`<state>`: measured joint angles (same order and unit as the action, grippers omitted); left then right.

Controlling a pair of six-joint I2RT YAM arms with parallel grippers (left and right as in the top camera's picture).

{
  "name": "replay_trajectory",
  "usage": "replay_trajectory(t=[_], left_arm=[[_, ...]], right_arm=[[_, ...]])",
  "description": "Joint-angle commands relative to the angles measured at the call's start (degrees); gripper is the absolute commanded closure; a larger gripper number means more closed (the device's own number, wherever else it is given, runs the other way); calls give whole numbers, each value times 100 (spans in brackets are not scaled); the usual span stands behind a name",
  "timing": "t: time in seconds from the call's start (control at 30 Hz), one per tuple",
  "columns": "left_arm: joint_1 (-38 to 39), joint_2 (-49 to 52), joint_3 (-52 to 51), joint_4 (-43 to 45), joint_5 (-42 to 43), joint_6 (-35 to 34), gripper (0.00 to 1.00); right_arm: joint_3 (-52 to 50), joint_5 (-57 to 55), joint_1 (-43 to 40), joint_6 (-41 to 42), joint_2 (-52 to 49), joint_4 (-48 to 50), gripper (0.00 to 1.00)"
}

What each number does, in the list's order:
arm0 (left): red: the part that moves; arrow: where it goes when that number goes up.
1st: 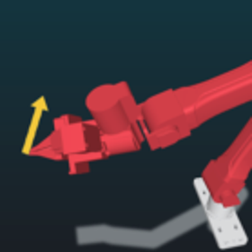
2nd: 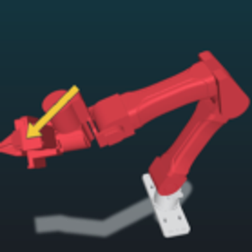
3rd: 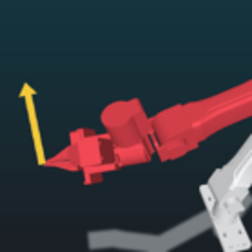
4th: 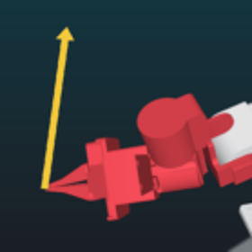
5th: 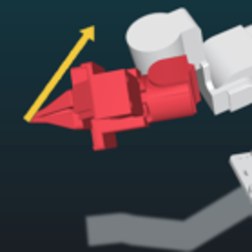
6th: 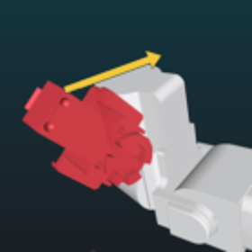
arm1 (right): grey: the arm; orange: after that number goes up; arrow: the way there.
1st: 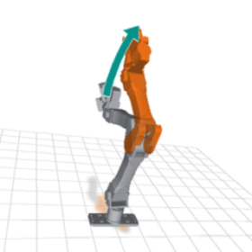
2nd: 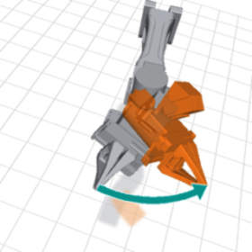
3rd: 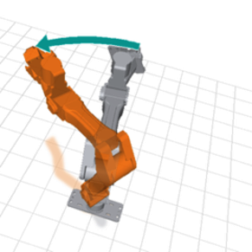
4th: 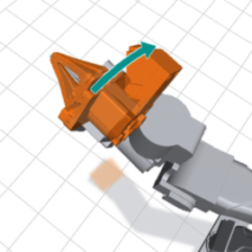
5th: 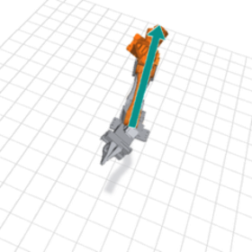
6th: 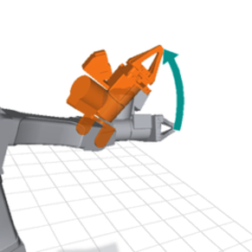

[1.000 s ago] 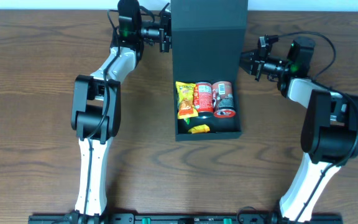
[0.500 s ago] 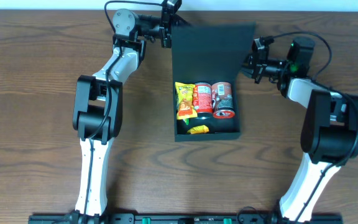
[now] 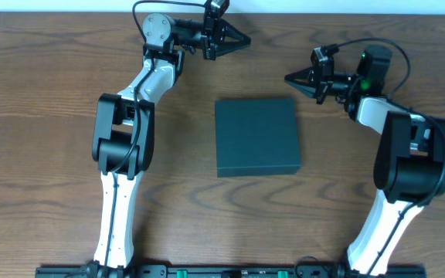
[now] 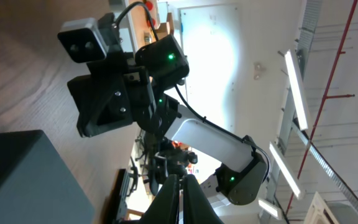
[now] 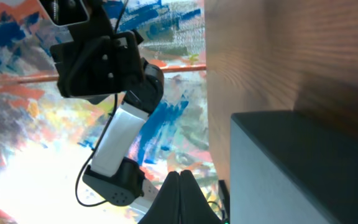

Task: Pack container
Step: 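Push the lid forward with both grippers to close the box, then raise both grippers away and lower them beside the box's sides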

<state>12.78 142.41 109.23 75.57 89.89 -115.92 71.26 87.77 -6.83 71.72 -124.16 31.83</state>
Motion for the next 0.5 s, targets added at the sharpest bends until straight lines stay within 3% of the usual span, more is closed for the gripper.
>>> replay_trajectory(t=[0.0,0.07,0.13,0.2,0.3,0.33,0.37,0.4,0.47], left_arm=[[-31,17,177,337,76,-341,94],[-76,17,442,354,-57,-164,94],[-203,17,688,-297,-986,-223,94],[-306,17,850,-1244,-1934,-317,94],[-365,17,1082,-2859,-2806,-66,94],[-365,17,1156,-3340,-3062,103,94],[-365,17,1244,-4035,-3401,352,94],[-345,17,1434,-5283,-3836,538,95],[-317,17,1711,-6636,-4391,723,92]], right_arm=[[0,-87,-28,275,-57,743,98],[70,-299,-26,776,-57,1934,98],[184,-857,-9,1834,-57,2905,98],[282,-1462,-11,2806,-57,3130,98],[380,-2011,-17,3366,-57,3088,98],[400,-2205,-17,3449,-57,2968,86],[420,-2400,-4,3585,-55,2754,62],[459,-2669,20,3718,-55,2297,51],[544,-2951,50,3696,-55,1342,37]])
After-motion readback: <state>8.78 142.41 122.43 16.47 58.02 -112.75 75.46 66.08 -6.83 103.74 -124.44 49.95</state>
